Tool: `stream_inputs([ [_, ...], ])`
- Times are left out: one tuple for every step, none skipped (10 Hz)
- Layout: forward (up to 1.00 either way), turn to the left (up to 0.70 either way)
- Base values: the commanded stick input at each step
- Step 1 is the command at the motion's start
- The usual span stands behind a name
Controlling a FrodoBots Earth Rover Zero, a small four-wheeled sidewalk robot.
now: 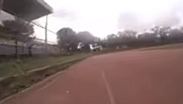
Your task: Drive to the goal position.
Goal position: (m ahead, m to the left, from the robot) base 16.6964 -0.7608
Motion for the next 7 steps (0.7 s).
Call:
stream_inputs([
  [0.70,-0.27],
  [0.70,-0.20],
  [0.70,0.01],
  [0.70,0.01],
  [0.70,0.01],
  [0.70,0.01],
  [0.70,0.01],
])
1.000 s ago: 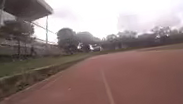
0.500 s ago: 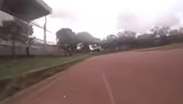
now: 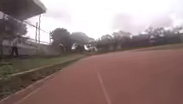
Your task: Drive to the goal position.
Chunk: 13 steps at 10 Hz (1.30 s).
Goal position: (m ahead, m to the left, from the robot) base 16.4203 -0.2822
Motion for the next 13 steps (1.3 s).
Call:
stream_inputs([
  [0.70,0.01],
  [0.70,0.01],
  [0.70,0.01],
  [0.70,0.01],
  [0.70,0.01],
  [0.70,0.01],
  [0.70,0.01],
  [0.70,0.01],
  [0.70,0.01],
  [0.70,0.01],
  [0.70,0.01],
  [0.70,0.01],
  [0.70,0.01],
])
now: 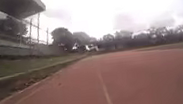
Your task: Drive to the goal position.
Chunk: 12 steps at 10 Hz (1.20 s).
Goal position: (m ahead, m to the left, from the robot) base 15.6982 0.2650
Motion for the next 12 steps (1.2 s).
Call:
stream_inputs([
  [0.70,0.01],
  [0.70,0.01],
  [0.70,0.01],
  [0.70,0.01],
  [0.70,0.01],
  [0.70,0.01],
  [0.70,0.01],
  [0.70,0.01],
  [0.70,0.01],
  [0.70,0.01],
  [0.70,0.01],
  [0.70,0.01],
])
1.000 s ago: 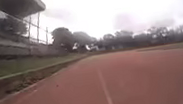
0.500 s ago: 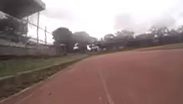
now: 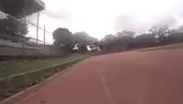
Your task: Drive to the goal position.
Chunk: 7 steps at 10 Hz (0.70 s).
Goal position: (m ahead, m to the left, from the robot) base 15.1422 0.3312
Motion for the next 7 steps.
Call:
stream_inputs([
  [0.70,0.01],
  [0.70,0.01],
  [0.70,0.01],
  [0.70,0.01],
  [0.70,0.01],
  [0.70,0.01],
  [0.70,0.01],
])
